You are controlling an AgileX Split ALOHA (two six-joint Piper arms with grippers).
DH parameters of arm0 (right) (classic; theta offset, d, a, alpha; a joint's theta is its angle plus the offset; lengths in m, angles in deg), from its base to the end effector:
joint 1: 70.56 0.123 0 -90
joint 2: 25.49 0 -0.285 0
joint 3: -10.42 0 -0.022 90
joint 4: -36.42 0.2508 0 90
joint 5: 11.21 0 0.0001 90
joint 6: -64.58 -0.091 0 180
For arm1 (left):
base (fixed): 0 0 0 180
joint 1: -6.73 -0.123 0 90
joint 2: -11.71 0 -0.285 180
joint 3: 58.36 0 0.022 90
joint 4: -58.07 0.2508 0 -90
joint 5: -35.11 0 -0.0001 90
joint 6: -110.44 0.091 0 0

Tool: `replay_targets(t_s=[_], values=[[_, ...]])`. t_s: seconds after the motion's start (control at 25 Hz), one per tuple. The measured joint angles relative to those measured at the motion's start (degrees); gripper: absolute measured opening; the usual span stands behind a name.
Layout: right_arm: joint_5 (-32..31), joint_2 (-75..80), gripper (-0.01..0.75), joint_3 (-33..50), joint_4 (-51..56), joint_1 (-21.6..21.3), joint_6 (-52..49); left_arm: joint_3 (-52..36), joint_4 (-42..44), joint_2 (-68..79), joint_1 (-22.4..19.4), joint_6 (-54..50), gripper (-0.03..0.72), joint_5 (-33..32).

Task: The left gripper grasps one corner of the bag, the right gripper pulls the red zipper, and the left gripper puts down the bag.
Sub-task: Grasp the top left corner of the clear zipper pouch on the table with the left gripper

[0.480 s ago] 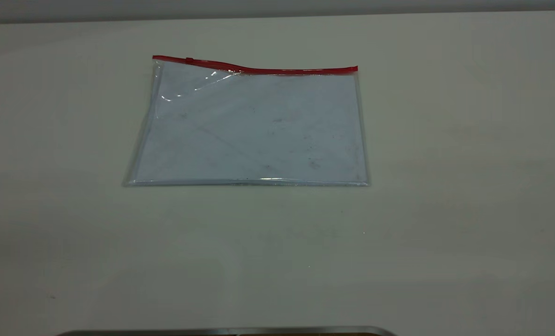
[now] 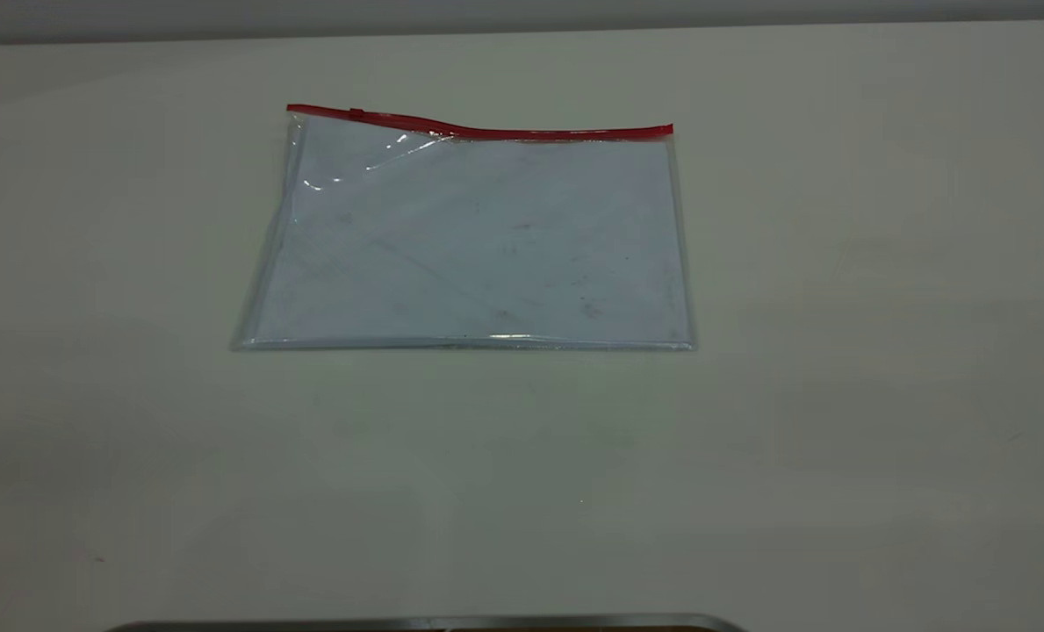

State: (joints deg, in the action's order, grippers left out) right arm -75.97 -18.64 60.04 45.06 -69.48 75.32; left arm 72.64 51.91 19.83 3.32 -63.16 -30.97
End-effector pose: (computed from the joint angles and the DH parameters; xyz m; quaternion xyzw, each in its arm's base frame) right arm -0.0090 0.0122 0.2674 -0.0949 0.8637 0.0337 0.4939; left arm -0.0071 -0.0094 0.2684 0.0271 0.8780 -0.0128 0.4778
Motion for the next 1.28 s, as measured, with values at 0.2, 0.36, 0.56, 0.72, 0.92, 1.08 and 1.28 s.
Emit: replay_targets(t_s=[0.2,0.36,0.56,0.72,0.92,1.08,1.28], values=[[0.0,0.0,0.359,0.0,0.0,0.0,0.0,0.0,0.0,0.0,0.0,0.0,0.483,0.0],[0.0,0.0,0.359,0.0,0.0,0.0,0.0,0.0,0.0,0.0,0.0,-0.07,0.483,0.0],[0.0,0.0,0.359,0.0,0.0,0.0,0.0,0.0,-0.4,0.0,0.0,-0.07,0.483,0.05],[0.0,0.0,0.359,0.0,0.0,0.0,0.0,0.0,-1.03,0.0,0.0,-0.07,0.483,0.05],[0.0,0.0,0.359,0.0,0.0,0.0,0.0,0.0,-1.28,0.0,0.0,-0.07,0.483,1.16],[0.0,0.0,0.359,0.0,0.31,0.0,0.0,0.0,-2.22,0.0,0.0,-0.07,0.483,1.75],[0.16,0.0,0.359,0.0,2.48,0.0,-0.47,0.0,-6.51,0.0,0.0,-0.16,0.483,3.1]])
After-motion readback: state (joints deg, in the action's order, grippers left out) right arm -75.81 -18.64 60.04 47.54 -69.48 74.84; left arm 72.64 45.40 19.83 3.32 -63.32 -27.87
